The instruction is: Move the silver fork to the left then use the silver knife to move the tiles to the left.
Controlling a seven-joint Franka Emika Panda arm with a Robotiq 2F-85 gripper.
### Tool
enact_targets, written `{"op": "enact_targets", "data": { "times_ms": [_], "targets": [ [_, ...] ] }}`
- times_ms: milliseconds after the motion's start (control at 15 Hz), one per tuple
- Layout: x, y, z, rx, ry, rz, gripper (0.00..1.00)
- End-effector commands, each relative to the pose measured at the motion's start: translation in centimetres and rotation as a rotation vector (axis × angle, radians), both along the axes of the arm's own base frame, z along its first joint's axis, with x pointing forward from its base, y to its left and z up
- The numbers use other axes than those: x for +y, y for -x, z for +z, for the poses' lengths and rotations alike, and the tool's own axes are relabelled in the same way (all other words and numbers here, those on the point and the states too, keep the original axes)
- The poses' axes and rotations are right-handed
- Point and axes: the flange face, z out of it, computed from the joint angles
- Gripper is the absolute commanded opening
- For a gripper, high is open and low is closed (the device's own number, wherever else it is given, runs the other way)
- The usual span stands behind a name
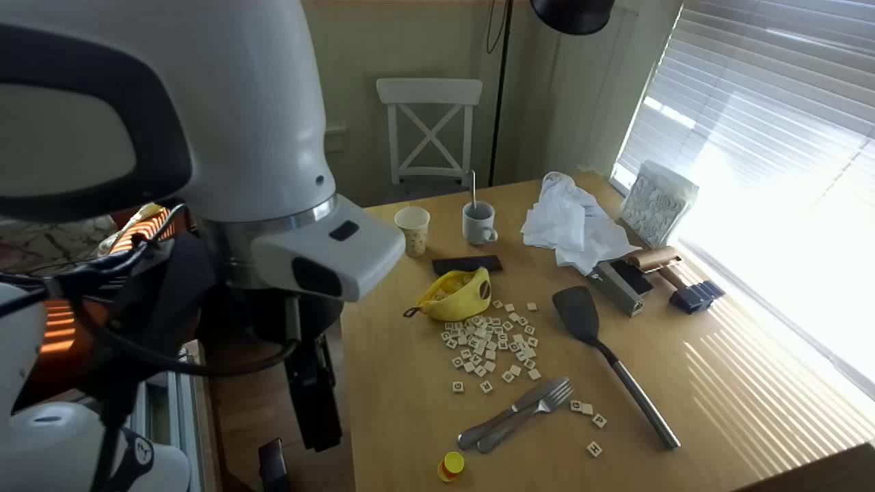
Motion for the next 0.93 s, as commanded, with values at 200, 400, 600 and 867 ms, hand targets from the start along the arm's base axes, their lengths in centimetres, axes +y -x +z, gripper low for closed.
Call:
{"op": "enact_targets", "data": {
  "times_ms": [200,400,600,867],
  "targets": [
    [0.0,0.0,0.0,0.001,0.0,0.0,1.0],
    [0.8,-1.9,-0.6,-0.011,0.019,-0.005,1.0],
    [2.6,-5.6,-1.9,-0.053,0.04,0.028,1.0],
    [2.2,-11.5,-5.3,-0.121,-0.036,0.066,1.0]
  ]
}}
